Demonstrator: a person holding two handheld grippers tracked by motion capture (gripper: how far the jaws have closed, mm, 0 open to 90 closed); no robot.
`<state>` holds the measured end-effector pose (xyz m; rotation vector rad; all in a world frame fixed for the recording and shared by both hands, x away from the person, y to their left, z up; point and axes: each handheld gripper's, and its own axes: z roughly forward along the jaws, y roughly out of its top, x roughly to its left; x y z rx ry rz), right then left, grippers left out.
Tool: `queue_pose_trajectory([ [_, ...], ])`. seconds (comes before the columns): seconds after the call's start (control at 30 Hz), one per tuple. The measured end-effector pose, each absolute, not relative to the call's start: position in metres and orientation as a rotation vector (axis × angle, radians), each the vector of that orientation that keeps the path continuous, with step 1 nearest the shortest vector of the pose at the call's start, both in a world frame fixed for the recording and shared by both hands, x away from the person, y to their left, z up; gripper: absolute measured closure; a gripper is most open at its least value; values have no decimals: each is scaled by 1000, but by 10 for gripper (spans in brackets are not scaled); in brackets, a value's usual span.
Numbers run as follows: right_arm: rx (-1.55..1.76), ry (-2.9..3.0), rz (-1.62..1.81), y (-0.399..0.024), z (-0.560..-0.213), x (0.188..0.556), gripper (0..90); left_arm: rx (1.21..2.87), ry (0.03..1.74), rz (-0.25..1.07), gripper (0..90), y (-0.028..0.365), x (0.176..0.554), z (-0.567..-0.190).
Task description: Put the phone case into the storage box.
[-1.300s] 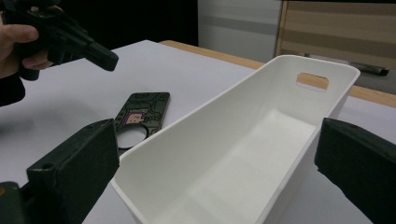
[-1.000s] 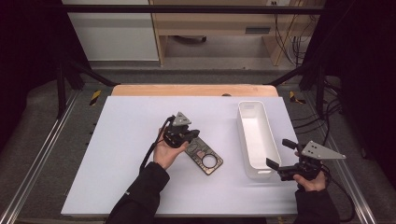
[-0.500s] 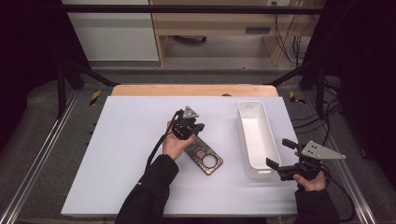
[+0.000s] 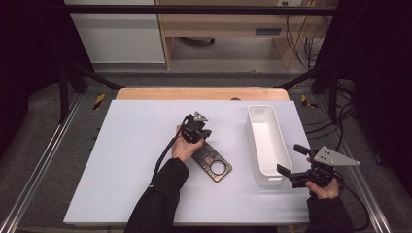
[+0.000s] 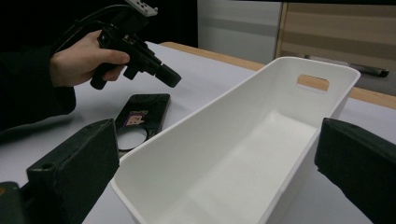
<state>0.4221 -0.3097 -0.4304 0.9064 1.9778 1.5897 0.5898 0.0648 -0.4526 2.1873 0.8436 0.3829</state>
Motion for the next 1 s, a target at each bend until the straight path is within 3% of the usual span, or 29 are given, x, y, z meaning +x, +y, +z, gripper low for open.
queue_pose_trajectory([
  [1.0,907,1980,1591,-309,-430,422,5,2332,828,424,892,61,597,-472],
])
